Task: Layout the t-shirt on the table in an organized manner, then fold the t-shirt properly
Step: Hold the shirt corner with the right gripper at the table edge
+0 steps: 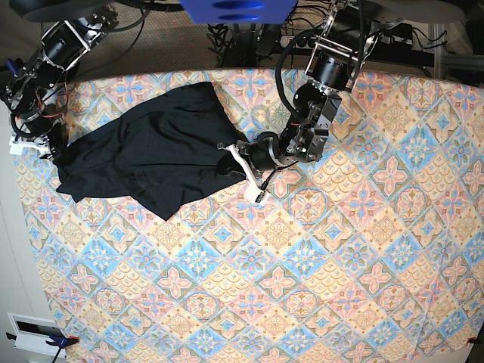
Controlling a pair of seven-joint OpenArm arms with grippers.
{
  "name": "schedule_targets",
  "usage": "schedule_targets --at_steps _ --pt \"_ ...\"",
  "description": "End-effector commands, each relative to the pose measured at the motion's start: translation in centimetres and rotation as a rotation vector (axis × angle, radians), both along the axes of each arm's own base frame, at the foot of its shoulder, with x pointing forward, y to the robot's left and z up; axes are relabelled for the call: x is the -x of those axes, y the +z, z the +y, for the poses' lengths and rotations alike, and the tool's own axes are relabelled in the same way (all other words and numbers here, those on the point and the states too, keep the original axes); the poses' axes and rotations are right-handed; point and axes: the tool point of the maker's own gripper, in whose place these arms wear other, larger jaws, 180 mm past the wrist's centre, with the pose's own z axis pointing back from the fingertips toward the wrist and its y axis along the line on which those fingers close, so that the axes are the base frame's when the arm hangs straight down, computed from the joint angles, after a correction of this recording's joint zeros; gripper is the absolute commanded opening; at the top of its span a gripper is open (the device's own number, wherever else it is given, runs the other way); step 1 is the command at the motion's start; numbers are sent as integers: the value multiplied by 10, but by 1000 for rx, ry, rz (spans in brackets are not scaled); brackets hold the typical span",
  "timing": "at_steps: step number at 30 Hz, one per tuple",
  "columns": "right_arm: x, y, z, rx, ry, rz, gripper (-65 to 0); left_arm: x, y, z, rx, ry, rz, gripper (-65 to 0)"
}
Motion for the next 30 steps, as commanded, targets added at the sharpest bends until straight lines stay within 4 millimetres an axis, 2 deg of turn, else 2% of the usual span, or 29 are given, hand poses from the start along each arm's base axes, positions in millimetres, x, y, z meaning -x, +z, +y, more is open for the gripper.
schedule_targets --at_steps 1,3,6,18,19,24,27,30 --pt "0 -7 14 -12 62 51 -368 15 -28 26 -160 -8 79 -650" --pt "-4 -13 31 -18 108 65 -368 15 -28 26 -161 -6 80 -650" --pt "-7 -16 40 -12 144 76 -368 15 -28 26 -161 -6 80 -650" --pt "-11 -16 44 -4 159 73 -375 14 -28 27 -159 -4 80 -650" --pt "-11 -16 44 -4 159 73 -400 14 -28 27 -159 -4 80 -650" --pt "-17 -12 38 28 135 33 -648 14 -28 27 -159 -4 80 -650" --pt "-22 1 41 77 197 -17 -645 14 -28 27 -159 -4 80 -650" --pt "-39 42 34 188 223 -109 -650 14 -28 27 -161 -4 80 -650"
